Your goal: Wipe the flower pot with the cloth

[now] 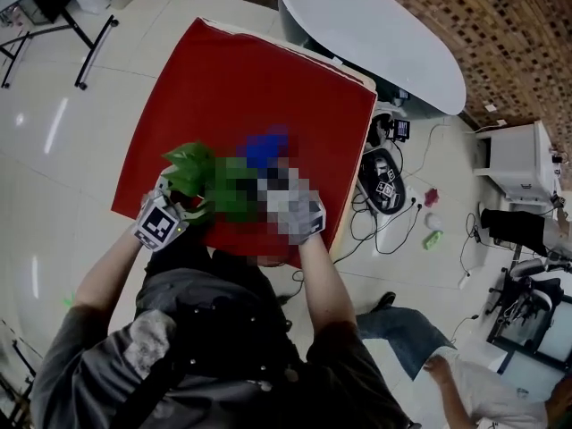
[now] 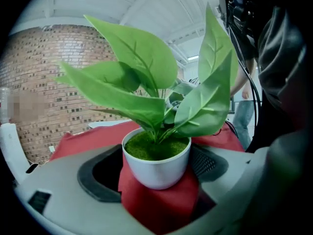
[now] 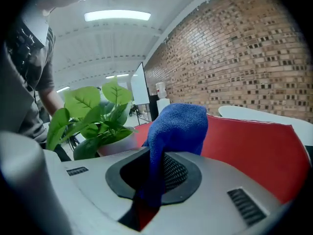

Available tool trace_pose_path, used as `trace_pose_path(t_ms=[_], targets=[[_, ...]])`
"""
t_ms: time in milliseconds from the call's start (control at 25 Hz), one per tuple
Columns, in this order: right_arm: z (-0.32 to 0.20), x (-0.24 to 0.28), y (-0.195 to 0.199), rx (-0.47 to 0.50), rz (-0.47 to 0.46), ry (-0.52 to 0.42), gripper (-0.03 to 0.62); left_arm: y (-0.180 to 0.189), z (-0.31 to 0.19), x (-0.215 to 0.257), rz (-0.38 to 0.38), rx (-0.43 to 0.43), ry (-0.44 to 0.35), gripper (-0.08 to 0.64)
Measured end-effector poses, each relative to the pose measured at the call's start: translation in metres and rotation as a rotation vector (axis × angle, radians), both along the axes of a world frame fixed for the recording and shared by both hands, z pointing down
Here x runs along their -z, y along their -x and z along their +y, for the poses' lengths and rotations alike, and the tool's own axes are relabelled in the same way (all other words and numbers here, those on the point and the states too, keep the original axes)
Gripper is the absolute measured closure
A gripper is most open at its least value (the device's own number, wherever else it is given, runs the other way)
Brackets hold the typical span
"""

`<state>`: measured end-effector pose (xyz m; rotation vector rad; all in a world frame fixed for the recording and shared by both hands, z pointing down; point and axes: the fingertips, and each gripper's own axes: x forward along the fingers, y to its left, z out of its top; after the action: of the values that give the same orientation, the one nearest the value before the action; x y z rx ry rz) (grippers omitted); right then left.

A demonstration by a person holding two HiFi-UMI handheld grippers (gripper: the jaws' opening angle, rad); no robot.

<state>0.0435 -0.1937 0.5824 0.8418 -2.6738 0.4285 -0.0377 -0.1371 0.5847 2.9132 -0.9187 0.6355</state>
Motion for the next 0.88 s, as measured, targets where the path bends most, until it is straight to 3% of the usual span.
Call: trace_pose_path(t_ms=[160, 360, 880], targets=[[-0.008, -0.007, 0.023, 0.035, -0.042, 0.043, 0.523, 0.005, -0.008, -0.003, 0.000, -0.076, 0.011, 0.098], [0.005, -0.011, 0.040, 0.054, -0.058, 0.066, 0.523, 0.007, -0.008, -0.003, 0.020, -0.099, 0.024, 0.098], [0.047, -0.014, 0.040, -0.067, -0.085, 0.119, 0.523, 0.006, -0.008, -0.002, 0.023, -0.228, 0.028, 0.092]])
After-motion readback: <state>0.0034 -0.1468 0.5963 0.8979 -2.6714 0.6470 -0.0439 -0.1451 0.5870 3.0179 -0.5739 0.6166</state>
